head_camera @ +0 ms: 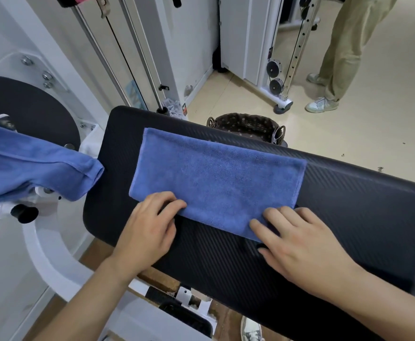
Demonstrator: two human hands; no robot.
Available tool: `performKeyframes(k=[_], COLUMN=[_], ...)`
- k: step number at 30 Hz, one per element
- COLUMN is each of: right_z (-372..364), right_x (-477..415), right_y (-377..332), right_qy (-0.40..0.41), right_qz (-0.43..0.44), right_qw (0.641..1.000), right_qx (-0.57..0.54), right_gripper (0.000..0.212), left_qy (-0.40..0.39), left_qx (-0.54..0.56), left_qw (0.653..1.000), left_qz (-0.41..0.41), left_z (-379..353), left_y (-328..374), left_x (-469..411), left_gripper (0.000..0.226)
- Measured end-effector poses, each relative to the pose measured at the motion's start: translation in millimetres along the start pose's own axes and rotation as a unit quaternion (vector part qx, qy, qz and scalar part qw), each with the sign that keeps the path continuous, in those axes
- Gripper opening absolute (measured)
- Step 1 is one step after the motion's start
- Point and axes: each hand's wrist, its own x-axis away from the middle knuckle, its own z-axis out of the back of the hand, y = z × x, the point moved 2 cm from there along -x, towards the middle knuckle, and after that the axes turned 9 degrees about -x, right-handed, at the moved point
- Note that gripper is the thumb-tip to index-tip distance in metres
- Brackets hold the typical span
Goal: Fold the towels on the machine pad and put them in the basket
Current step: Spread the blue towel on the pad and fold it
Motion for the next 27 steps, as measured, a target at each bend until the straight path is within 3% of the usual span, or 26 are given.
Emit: performKeyframes(k=[10,14,16,19,21,22,24,27], right_z=[-3,2,14,52,81,98,127,152], right_x=[16,11,4,-13,-29,-38,-57,-93], right_y=[10,17,19,22,29,32,40,50], right_qy=[0.048,0.050,0.072,0.144,0.164,0.173,0.185,0.123], right_qz=[-0.011,-0.045,-0.112,-0.257,-0.292,-0.291,-0.267,-0.226], right_qw=[0.999,0.995,0.973,0.888,0.845,0.840,0.862,0.915], right_qx=[0.024,-0.072,-0.187,-0.352,-0.417,-0.423,-0.389,-0.309], right_gripper=[0.030,0.023,0.022,0.016,0.016,0.016,0.016,0.018], left_qy=[0.005,0.008,0.011,0.033,0.011,0.000,0.009,0.055], left_qx=[-0.091,-0.043,-0.015,0.081,0.187,0.233,0.311,0.411], left_qw=[0.996,0.994,0.989,0.975,0.947,0.932,0.903,0.844], left_qz=[0.015,0.103,0.149,0.205,0.261,0.279,0.297,0.341], left_z=[-4,-1,5,24,42,53,71,75], left_y=[-31,-32,-34,-28,-14,-5,12,37], left_x=[-7,-16,-20,-20,-13,-7,9,36], left_gripper=[0.033,0.026,0.017,0.011,0.020,0.024,0.028,0.025])
